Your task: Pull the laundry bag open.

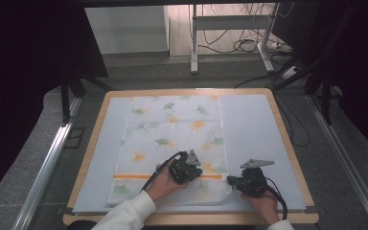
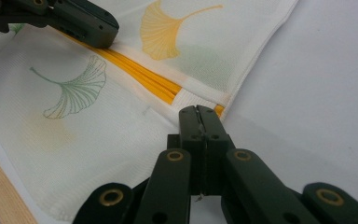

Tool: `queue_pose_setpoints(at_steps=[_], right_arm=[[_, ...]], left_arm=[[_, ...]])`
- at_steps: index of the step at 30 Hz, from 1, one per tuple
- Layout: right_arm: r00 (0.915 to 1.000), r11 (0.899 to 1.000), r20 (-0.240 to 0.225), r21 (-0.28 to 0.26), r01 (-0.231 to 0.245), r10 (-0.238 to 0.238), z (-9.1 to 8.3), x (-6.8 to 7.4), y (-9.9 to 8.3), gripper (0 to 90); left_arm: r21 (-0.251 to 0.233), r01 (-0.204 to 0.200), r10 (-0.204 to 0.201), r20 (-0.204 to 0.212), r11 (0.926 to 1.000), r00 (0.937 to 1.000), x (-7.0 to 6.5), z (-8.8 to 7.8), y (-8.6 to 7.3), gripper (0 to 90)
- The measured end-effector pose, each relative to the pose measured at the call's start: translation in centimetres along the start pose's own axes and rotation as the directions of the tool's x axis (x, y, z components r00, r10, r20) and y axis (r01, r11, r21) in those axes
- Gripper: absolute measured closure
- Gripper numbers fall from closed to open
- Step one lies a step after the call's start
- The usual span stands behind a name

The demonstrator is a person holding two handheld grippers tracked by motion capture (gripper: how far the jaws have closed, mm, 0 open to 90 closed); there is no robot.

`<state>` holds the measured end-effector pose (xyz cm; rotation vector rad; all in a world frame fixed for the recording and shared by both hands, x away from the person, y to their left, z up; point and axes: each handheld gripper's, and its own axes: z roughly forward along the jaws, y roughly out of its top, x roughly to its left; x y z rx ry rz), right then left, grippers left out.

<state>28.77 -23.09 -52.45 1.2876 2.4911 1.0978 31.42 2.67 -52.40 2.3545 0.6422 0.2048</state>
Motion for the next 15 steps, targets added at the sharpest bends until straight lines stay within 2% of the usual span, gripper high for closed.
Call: queue_pose_setpoints(at_steps=[8,12,15], right_arm=[[1.0000,1.000,0.000,0.000,0.001,-0.001,0.0,0.0,0.0,89.7],[1.0000,1.000,-0.001,-0.001,0.001,-0.001,0.0,0.0,0.0,89.7],[1.0000,1.000,-0.001,0.001,0.003,-0.003,0.0,0.0,0.0,89.7]], left_arm=[[0.003,0.015,-0.015,-0.002,0.9999,0.9999,0.4,-0.5,-0.6,90.0],[0.005,0.020,-0.020,-0.015,0.9998,0.9997,0.4,-0.9,-1.0,90.0],[0.011,0.036,-0.035,-0.006,0.9993,0.9994,0.6,-1.1,-1.2,90.0]])
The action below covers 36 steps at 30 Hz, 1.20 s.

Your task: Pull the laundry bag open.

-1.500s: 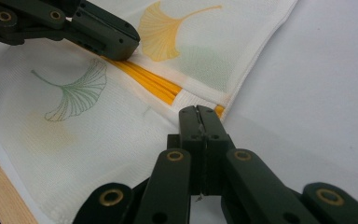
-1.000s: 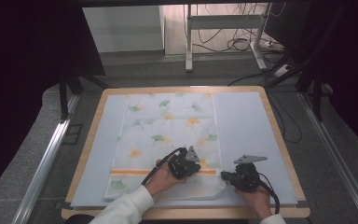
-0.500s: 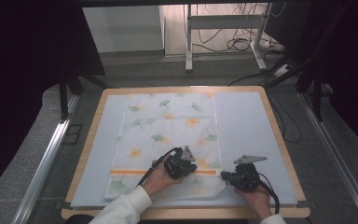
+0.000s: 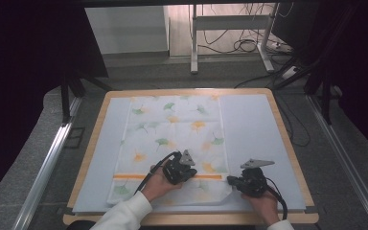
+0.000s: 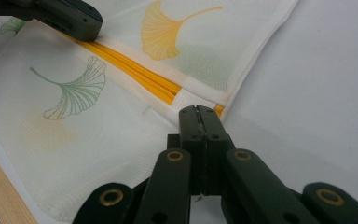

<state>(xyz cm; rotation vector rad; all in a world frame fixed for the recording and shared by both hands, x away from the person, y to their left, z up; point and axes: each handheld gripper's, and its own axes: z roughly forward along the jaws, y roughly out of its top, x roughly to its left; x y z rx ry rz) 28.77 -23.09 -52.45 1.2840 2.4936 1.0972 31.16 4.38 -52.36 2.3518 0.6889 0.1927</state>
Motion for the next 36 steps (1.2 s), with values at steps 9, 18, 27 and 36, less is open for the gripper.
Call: queue_pose_setpoints(at_steps=[9,18,27,36], right_arm=[[1.0000,1.000,0.003,0.000,0.001,-0.001,0.0,0.0,0.0,89.7],[1.0000,1.000,0.001,0.000,0.001,-0.001,0.0,0.0,0.0,89.7],[1.0000,1.000,0.000,0.000,0.000,0.000,0.0,0.0,0.0,89.7],[1.0000,1.000,-0.001,0.000,0.001,-0.001,0.0,0.0,0.0,89.7]], left_arm=[[0.016,-0.002,0.003,-0.015,0.9999,0.9999,0.3,-0.6,-0.5,90.0],[0.013,0.025,-0.025,-0.011,0.9996,0.9996,0.7,-0.9,-1.1,90.0],[0.011,0.035,-0.035,-0.005,0.9993,0.9994,0.9,-1.2,-1.3,90.0],[0.027,0.031,-0.031,-0.026,0.9991,0.9992,1.1,-1.6,-1.8,90.0]])
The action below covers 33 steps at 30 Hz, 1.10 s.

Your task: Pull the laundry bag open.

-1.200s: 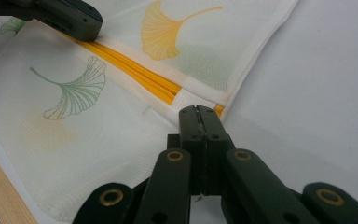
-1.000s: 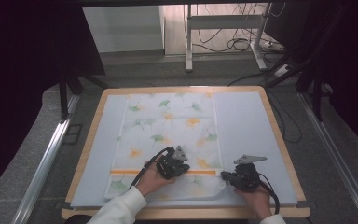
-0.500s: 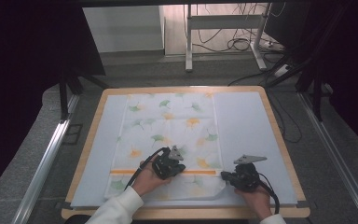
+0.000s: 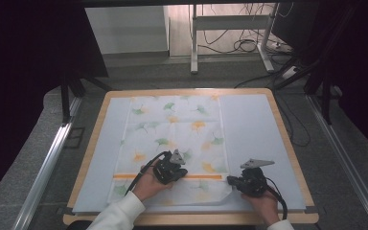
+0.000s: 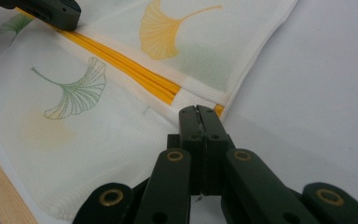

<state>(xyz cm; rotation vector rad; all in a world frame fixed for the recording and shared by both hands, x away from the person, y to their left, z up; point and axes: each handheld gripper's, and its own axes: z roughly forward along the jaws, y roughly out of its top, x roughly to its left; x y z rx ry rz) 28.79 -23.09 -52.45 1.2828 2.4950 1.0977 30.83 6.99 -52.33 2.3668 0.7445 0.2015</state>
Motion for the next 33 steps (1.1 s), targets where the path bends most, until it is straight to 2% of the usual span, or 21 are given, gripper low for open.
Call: queue_pose_setpoints(at_steps=[6,22,33], right_arm=[[1.0000,1.000,0.000,0.000,0.000,0.000,0.0,0.0,0.0,89.7],[1.0000,1.000,0.001,0.002,0.001,-0.001,0.0,0.0,0.0,89.7],[1.0000,1.000,-0.001,0.001,-0.001,0.001,0.0,0.0,0.0,89.6]], left_arm=[[0.010,-0.011,0.012,-0.011,0.9999,0.9999,-0.1,-0.2,-0.1,90.0],[0.023,0.014,-0.014,-0.022,0.9996,0.9997,0.8,-0.9,-0.9,90.0],[0.024,0.048,-0.048,-0.033,0.9986,0.9983,1.8,-2.0,-2.3,90.0]])
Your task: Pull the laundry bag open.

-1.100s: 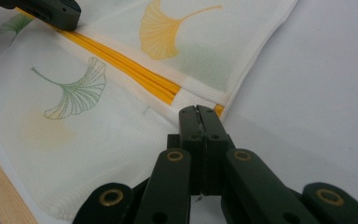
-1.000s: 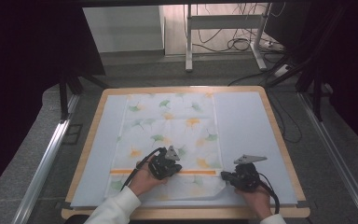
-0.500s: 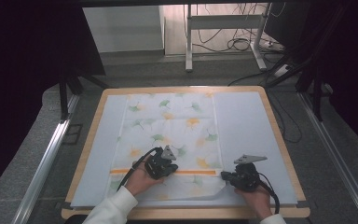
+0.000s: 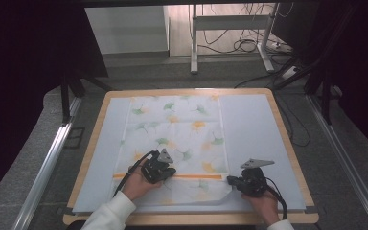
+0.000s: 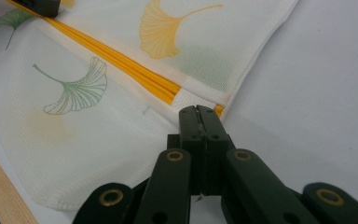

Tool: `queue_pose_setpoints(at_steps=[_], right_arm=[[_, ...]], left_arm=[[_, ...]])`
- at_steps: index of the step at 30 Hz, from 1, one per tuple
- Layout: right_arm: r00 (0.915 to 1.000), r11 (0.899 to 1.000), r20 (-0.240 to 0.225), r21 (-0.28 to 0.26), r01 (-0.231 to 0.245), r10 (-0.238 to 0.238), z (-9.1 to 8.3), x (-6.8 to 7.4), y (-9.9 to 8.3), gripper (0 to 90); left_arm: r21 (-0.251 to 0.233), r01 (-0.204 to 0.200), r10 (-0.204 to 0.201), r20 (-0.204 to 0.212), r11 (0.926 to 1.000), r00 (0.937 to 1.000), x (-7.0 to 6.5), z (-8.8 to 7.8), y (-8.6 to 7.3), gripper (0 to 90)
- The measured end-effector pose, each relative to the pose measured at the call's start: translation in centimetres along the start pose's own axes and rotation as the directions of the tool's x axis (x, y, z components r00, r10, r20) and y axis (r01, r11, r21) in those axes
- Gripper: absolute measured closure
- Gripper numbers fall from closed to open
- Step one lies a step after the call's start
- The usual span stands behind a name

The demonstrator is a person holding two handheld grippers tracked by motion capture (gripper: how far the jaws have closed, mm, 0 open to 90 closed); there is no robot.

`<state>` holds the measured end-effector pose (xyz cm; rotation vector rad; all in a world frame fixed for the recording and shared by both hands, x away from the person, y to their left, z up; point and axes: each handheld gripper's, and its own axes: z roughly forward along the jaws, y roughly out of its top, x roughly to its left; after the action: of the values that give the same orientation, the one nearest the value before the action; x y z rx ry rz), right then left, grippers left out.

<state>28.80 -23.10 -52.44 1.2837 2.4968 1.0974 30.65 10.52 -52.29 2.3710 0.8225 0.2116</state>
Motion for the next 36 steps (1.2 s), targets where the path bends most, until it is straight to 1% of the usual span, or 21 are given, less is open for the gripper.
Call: queue_pose_setpoints(at_steps=[12,17,25,31,33,34,36], right_arm=[[1.0000,1.000,0.003,-0.001,0.002,-0.002,0.0,0.0,0.0,89.7],[1.0000,1.000,0.002,-0.001,0.002,-0.002,0.0,0.0,0.0,89.7],[1.0000,1.000,0.003,0.000,0.001,-0.001,0.0,0.1,0.0,89.7],[1.0000,1.000,0.002,0.000,0.002,-0.002,0.0,0.1,0.0,89.7],[1.0000,1.000,0.003,0.000,0.002,-0.002,0.0,0.1,0.0,89.6],[1.0000,1.000,0.003,0.001,0.001,-0.001,0.0,0.1,0.0,89.7],[1.0000,1.000,0.003,0.001,0.001,-0.001,0.0,0.1,0.0,89.6]], left_arm=[[0.000,0.023,-0.023,-0.027,0.9997,0.9994,0.8,-1.1,-1.6,90.0],[0.000,0.035,-0.035,-0.026,0.9994,0.9990,1.1,-1.4,-2.0,90.0],[0.008,0.036,-0.036,-0.043,0.9993,0.9984,1.5,-1.8,-2.5,90.0],[0.007,0.054,-0.053,-0.048,0.9985,0.9974,1.9,-2.2,-3.1,90.0],[0.009,0.055,-0.054,-0.052,0.9985,0.9972,2.0,-2.4,-3.2,90.0],[0.006,0.057,-0.057,-0.046,0.9984,0.9973,2.1,-2.4,-3.3,90.0],[0.008,0.058,-0.058,-0.052,0.9983,0.9970,2.1,-2.5,-3.4,90.0]])
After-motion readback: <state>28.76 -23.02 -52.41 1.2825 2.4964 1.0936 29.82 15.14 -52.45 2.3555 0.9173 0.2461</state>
